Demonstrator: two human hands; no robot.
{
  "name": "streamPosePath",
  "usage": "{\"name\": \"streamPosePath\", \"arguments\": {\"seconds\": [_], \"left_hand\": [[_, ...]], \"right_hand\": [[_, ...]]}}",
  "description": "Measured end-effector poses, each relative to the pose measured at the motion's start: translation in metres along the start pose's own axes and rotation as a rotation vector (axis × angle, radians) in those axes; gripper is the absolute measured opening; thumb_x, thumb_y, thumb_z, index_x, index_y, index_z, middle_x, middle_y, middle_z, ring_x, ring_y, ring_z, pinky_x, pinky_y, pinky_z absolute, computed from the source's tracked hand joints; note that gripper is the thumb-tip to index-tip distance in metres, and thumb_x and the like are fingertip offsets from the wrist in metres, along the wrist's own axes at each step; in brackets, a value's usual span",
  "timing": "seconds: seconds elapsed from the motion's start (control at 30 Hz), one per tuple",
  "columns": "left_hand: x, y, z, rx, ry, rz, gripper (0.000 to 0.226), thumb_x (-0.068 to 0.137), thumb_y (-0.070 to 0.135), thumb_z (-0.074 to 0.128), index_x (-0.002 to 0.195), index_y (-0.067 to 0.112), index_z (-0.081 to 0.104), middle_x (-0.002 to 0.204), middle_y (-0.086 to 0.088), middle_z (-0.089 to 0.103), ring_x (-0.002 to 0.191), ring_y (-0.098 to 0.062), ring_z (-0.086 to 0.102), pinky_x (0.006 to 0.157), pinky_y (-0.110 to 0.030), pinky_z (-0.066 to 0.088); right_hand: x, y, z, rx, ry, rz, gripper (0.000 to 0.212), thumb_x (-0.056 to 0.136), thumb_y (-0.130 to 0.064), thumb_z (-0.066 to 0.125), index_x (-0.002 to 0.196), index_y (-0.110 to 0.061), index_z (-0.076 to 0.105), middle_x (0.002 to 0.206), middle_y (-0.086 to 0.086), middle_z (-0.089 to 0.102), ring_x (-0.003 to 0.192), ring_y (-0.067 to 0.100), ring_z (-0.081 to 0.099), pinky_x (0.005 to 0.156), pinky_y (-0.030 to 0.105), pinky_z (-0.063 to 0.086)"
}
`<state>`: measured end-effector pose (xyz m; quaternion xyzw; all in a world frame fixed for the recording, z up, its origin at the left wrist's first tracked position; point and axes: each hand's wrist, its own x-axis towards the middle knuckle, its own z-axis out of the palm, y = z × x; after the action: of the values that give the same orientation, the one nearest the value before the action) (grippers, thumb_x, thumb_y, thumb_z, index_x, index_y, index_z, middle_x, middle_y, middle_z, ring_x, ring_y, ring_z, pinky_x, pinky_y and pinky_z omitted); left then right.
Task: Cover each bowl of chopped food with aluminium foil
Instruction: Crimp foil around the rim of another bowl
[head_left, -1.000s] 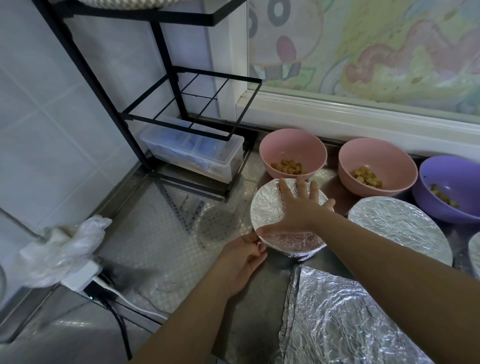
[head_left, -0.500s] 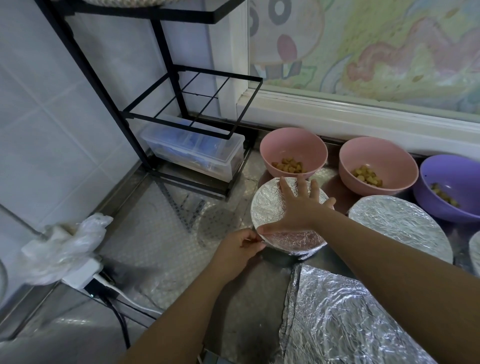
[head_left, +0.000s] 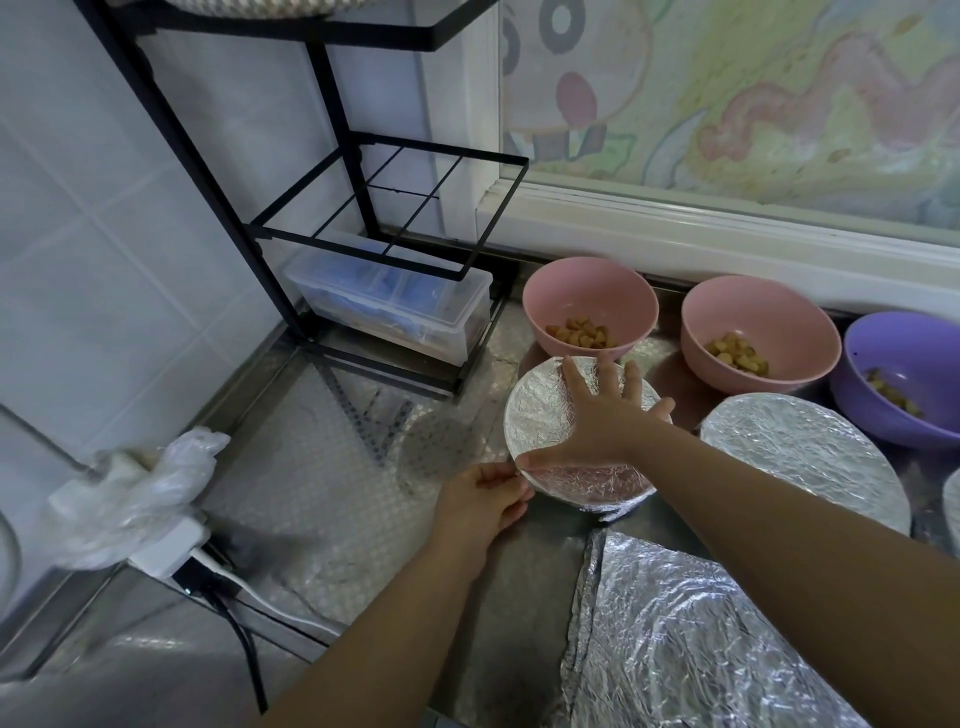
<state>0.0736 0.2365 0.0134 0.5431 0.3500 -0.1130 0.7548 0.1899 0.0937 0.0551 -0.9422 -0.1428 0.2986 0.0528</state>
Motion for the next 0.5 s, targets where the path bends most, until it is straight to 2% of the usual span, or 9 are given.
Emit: {"name": "streamPosePath", "arguments": {"seconds": [0.1, 0.2, 0.27, 0.33, 0.47, 0.5], "left_hand": [[-0.007, -0.003, 0.013, -0.251, 0.053, -0.104, 0.027, 0.09, -0.004, 0.066, 0.117, 0.002, 0.067, 0.103, -0.01, 0.075, 0.093, -0.015, 0.07, 0.084, -0.026, 0.058], [-0.013, 0.002, 0.021, -0.373, 0.108, -0.193, 0.024, 0.093, -0.006, 0.06, 0.114, 0.003, 0.068, 0.099, -0.008, 0.075, 0.093, -0.017, 0.069, 0.09, -0.033, 0.053], [-0.018, 0.012, 0.022, -0.4, 0.081, -0.218, 0.018, 0.095, -0.006, 0.054, 0.106, 0.0, 0.067, 0.096, -0.01, 0.072, 0.09, -0.021, 0.066, 0.094, -0.037, 0.05], [-0.024, 0.027, 0.02, -0.427, 0.011, -0.245, 0.016, 0.097, -0.003, 0.047, 0.1, -0.003, 0.063, 0.101, -0.017, 0.068, 0.096, -0.028, 0.065, 0.097, -0.041, 0.049], [-0.034, 0.059, 0.018, -0.478, -0.111, -0.323, 0.029, 0.102, 0.017, 0.04, 0.105, -0.008, 0.054, 0.124, -0.027, 0.057, 0.123, -0.039, 0.055, 0.082, -0.045, 0.049], [-0.034, 0.064, 0.018, -0.488, -0.123, -0.335, 0.034, 0.103, 0.023, 0.04, 0.112, -0.008, 0.051, 0.126, -0.027, 0.055, 0.125, -0.04, 0.052, 0.083, -0.047, 0.047]], "right_hand": [[0.001, 0.0, 0.001, 0.001, 0.001, 0.002, 0.151, 0.045, -0.102, 0.056, 0.154, -0.039, -0.027, 0.16, 0.009, -0.04, 0.147, 0.046, -0.03, 0.109, 0.082, -0.002], [0.0, 0.0, 0.001, 0.006, 0.001, 0.004, 0.151, 0.045, -0.102, 0.057, 0.154, -0.039, -0.027, 0.16, 0.008, -0.04, 0.147, 0.045, -0.03, 0.109, 0.081, -0.002], [0.0, 0.001, 0.001, 0.011, 0.004, 0.001, 0.151, 0.045, -0.102, 0.057, 0.154, -0.039, -0.027, 0.16, 0.009, -0.04, 0.147, 0.045, -0.03, 0.109, 0.081, -0.003], [0.0, 0.001, 0.001, 0.017, 0.01, -0.003, 0.152, 0.043, -0.102, 0.056, 0.154, -0.039, -0.026, 0.16, 0.009, -0.04, 0.147, 0.046, -0.029, 0.109, 0.081, -0.003], [0.0, 0.001, 0.003, 0.027, 0.021, -0.003, 0.154, 0.04, -0.102, 0.055, 0.155, -0.038, -0.025, 0.16, 0.008, -0.04, 0.147, 0.045, -0.03, 0.109, 0.081, -0.004], [0.0, 0.001, 0.003, 0.03, 0.022, -0.003, 0.154, 0.039, -0.102, 0.054, 0.155, -0.038, -0.026, 0.16, 0.008, -0.04, 0.147, 0.045, -0.03, 0.109, 0.081, -0.004]]}}
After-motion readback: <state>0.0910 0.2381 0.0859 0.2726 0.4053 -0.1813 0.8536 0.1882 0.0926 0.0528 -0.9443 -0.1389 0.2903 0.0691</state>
